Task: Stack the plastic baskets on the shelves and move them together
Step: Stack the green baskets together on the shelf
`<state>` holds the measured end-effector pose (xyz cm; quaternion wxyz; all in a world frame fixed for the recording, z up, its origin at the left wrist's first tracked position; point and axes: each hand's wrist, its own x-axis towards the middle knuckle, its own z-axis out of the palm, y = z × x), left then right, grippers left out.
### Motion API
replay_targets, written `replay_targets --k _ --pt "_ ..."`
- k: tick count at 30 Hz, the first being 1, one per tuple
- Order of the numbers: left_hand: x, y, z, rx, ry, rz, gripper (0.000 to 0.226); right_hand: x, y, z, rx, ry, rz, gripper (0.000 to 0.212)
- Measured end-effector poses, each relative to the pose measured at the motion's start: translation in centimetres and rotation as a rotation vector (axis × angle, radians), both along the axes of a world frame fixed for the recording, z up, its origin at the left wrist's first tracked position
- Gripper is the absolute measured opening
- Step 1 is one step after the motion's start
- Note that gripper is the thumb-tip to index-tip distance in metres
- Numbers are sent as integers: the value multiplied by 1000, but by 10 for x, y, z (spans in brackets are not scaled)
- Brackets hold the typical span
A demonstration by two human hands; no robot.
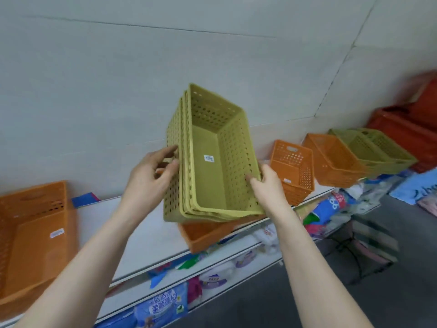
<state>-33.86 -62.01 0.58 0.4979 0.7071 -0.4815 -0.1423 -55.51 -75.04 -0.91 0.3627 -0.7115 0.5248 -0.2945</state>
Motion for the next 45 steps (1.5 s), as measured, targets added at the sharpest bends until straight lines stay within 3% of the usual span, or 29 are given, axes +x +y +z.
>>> replay_targets --k 5,8,17,21,27,33,37,41,45 --pt "-92 -89 -1 -1 61 -151 35 -114 -71 13 24 -73 -120 27" --pt "-154 -143 -11 2 11 -249 34 -180 -104 9 7 -19 -204 23" --pt "-268 -278 -40 140 71 -441 34 -315 -202 -1 -22 146 -342 43" --pt "-289 -353 -55 163 40 -439 34 -353 -266 -1 -52 174 -404 49" --pt "-331 -463 -83 358 -78 -404 45 -400 -351 9 -90 184 -543 48" --pt "-376 -564 -106 534 -353 -438 43 -434 -423 4 -132 181 -682 43" --pt "-401 -590 -127 716 -213 -359 56 -455 -456 -2 -100 145 -693 36" --pt "-396 -600 -107 627 -444 -232 57 -481 -510 1 -153 108 -625 29" --pt "-383 -581 -71 567 -562 -105 66 -510 -566 19 -199 213 -538 29"
